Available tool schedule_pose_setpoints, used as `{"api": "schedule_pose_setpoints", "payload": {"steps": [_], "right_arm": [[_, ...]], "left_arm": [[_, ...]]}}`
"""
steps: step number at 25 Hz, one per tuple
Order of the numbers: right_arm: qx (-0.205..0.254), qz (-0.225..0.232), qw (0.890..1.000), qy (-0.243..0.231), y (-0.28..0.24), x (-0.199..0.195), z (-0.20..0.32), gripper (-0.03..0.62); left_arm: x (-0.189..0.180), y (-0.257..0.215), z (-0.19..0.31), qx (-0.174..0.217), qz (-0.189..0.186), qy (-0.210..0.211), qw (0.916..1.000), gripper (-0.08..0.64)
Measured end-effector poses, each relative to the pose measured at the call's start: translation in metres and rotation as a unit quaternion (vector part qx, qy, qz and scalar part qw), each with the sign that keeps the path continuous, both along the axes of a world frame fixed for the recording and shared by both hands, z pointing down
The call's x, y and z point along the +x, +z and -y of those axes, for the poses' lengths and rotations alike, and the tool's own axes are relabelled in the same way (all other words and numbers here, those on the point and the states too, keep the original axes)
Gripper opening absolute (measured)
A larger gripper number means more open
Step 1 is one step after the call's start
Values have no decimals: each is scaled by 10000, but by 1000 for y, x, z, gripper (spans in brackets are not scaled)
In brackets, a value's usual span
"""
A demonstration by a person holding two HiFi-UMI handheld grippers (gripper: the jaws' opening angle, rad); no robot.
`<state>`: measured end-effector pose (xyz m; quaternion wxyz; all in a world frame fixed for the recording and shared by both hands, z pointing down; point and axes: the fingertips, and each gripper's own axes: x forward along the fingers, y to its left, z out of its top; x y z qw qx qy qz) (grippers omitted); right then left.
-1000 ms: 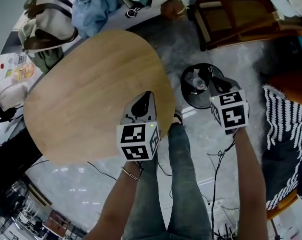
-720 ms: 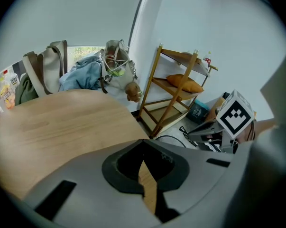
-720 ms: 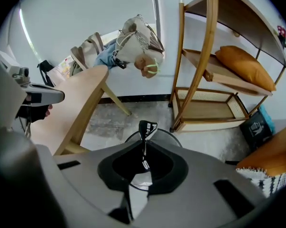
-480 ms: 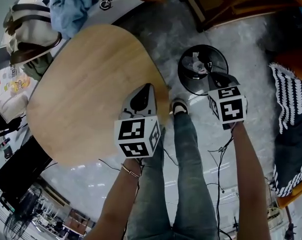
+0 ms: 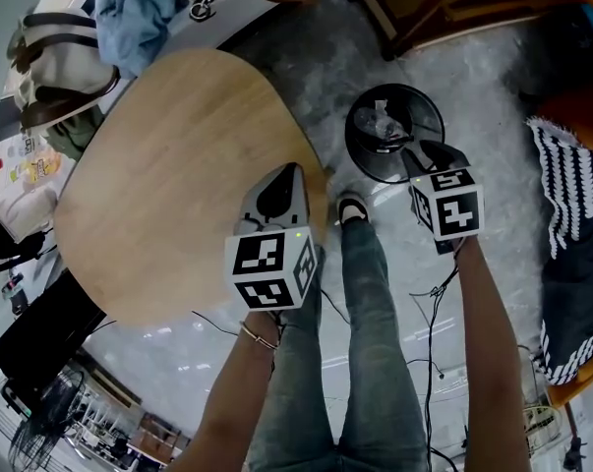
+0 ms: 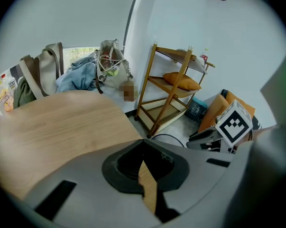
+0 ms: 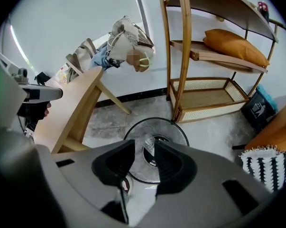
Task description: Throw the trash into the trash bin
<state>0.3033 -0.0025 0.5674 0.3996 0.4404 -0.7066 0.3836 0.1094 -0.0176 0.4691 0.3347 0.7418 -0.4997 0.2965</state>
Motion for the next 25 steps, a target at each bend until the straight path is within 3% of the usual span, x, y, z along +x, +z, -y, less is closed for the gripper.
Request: {"api": "schedule_pose_setpoints", "payload": {"steps": [7, 15, 21, 25], "right_arm": [[124, 19, 9999, 74, -26, 4, -5, 135], [608, 236, 9970, 424, -105, -10, -2, 133], [1278, 610, 9876, 683, -224, -44, -2, 95], [2129, 894, 9689, 891, -340, -60, 17, 40]], "left_arm": [[-8, -16, -2, 100, -11, -135, 9999, 12], [-33, -69, -7, 280, -83, -319, 9991, 12], [-75, -162, -8, 626, -292, -511, 9963, 12], [-123, -266, 10, 1441, -326, -817, 9856, 12]]}}
